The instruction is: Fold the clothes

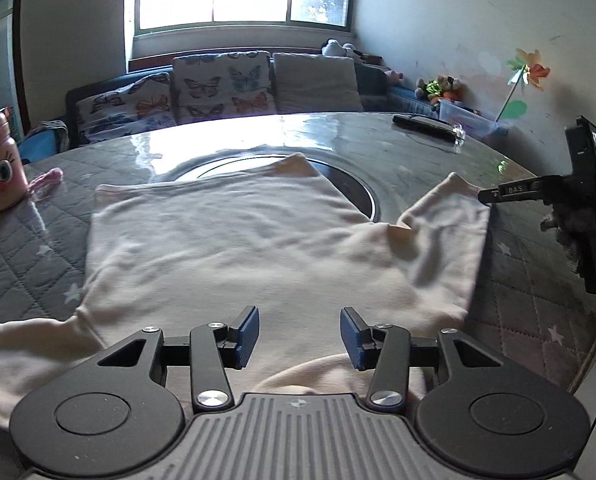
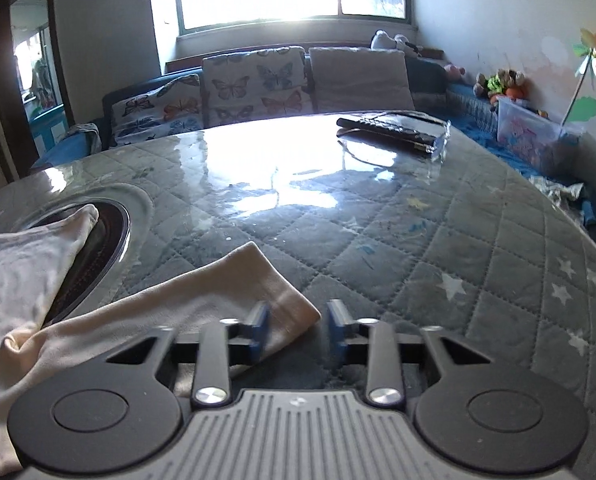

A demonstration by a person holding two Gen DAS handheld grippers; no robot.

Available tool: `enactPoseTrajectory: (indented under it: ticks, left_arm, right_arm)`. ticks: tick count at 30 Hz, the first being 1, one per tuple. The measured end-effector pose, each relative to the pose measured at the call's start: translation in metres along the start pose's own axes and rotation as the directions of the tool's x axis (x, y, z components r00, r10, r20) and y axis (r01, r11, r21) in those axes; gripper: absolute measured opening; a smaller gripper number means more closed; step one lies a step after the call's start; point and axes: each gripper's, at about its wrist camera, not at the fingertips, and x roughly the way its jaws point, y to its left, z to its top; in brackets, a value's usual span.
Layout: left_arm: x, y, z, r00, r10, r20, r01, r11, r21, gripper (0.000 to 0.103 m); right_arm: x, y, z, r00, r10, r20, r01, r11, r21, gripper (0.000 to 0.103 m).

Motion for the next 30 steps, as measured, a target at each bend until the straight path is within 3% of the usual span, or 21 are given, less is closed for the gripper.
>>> enactPoseTrajectory:
  ticks: [3,11,17,19,30]
  left_arm:
    - [0.002,-0.007,0.0,1.0,-0.011,-0.002,0.011,1.0,0.011,0.048]
    - [0.018,-0.025,-0.002,0.998,-0.062,-0.028,0.063,0.997,0.054,0.048]
    - [0.023,-0.03,-0.006,0.996,-0.075,-0.049,0.079,0.994,0.08,0.048]
    - [0.021,-0.031,-0.004,0.996,-0.079,-0.04,0.082,0.993,0.081,0.048]
    - [0.021,-0.048,0.004,0.992,-0.123,-0.019,0.125,0.986,0.11,0.045]
  right_arm:
    - [-0.005,0.001,0.002,1.0,-0.005,0.013,0.005,1.0,0.008,0.005]
    - [-0.057,-0.002,0.003,0.993,-0.085,0.085,0.09,0.995,-0.048,0.004]
    - [-0.041,-0.009,-0.016,0.993,-0.117,0.004,0.117,0.993,-0.019,0.006]
    - [-0.041,-0.012,-0.017,0.991,-0.133,0.0,0.133,0.991,-0.003,0.011]
    - [-0.052,0.036,-0.004,0.998,0.041,0.037,-0.036,0.993,-0.113,0.019]
